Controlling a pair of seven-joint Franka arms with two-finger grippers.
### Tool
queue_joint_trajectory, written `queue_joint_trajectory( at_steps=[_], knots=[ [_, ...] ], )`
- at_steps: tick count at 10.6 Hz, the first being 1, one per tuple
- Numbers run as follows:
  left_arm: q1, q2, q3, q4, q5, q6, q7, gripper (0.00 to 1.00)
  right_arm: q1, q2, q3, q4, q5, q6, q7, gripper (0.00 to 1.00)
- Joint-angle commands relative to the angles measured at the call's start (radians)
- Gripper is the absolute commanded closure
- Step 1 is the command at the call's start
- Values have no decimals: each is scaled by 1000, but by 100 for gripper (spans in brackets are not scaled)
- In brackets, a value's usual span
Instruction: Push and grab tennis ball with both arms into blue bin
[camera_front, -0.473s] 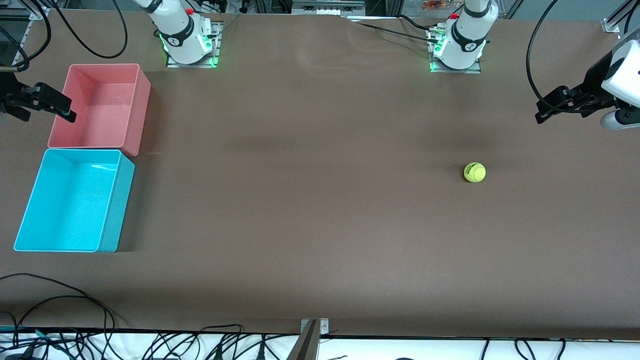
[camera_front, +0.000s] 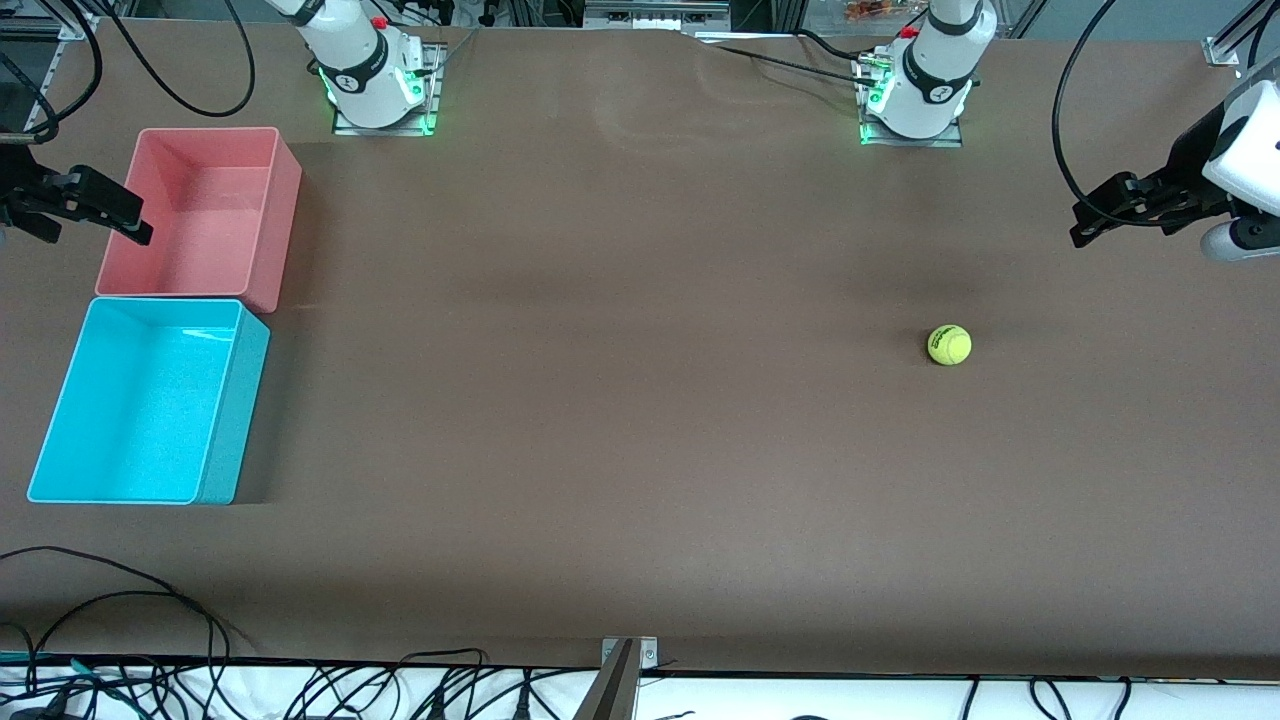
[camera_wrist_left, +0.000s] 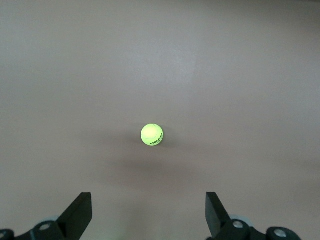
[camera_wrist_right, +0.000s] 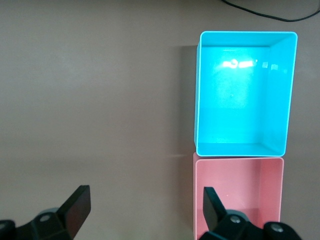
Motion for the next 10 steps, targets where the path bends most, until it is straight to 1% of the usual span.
queue_joint_trajectory(
  at_steps=[1,10],
  knots=[
    [-1,14,1,31,-20,-15,-10,0,-4,-14,7,-11,-7,7,-7,0],
    [-9,14,0,32,-17,-15,-10,0,4,-3,7,2,-2,1,-1,0]
  ],
)
